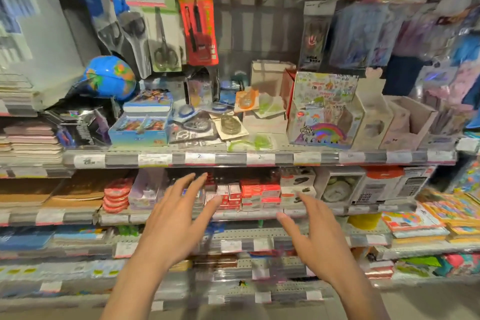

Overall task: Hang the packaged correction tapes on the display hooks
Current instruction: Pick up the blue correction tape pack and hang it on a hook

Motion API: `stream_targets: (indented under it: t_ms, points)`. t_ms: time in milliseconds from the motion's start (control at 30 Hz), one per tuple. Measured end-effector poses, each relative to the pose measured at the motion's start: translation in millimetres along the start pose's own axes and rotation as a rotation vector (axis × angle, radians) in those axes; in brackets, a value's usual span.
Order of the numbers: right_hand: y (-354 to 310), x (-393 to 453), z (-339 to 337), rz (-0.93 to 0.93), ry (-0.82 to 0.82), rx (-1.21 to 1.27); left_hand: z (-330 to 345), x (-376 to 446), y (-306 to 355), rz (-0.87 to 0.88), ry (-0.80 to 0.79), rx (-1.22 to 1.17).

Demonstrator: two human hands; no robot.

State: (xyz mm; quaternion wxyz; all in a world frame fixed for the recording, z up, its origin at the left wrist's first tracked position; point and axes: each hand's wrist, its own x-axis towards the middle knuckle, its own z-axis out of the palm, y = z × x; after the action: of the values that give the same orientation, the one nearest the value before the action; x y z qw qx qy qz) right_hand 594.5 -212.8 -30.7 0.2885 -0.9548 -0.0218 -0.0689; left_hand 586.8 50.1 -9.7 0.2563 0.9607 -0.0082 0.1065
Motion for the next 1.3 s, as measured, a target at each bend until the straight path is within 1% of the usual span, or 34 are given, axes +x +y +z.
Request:
stream_targets:
  t_ms: [200, 400, 633, 800, 933, 1033, 1167, 1300]
  points:
    - [6, 120, -9, -0.117, -0.006, 0.020, 5, 98, 11, -0.033, 0.075, 0.050]
    - [-17, 210, -1, -0.251, -0.070, 0.039, -1, 165, -4, -0.109, 0.119, 0.056]
    - [-63, 294, 14, -0.354, -0.124, -0.016, -21, 241, -43, -0.194, 0.037, 0.104]
    - [-115, 346, 24, -0.379, -0.217, -0.134, -44, 292, -72, -0.205, -0.014, 0.170]
    - [-159, 386, 50, -0.433, -0.263, -0.167, -53, 327, -92, -0.180, -0.041, 0.257]
    - [-182, 409, 80, -0.421, -0.319, -0.190, -50, 346, -105, -0.193, -0.099, 0.313]
    - [-193, 423, 110, -0.379, -0.371, -0.181, -38, 358, -113, -0.166, -0.154, 0.399]
    - [-198, 425, 118, -0.328, -0.369, -0.100, -31, 362, -111, -0.151, -0.157, 0.365]
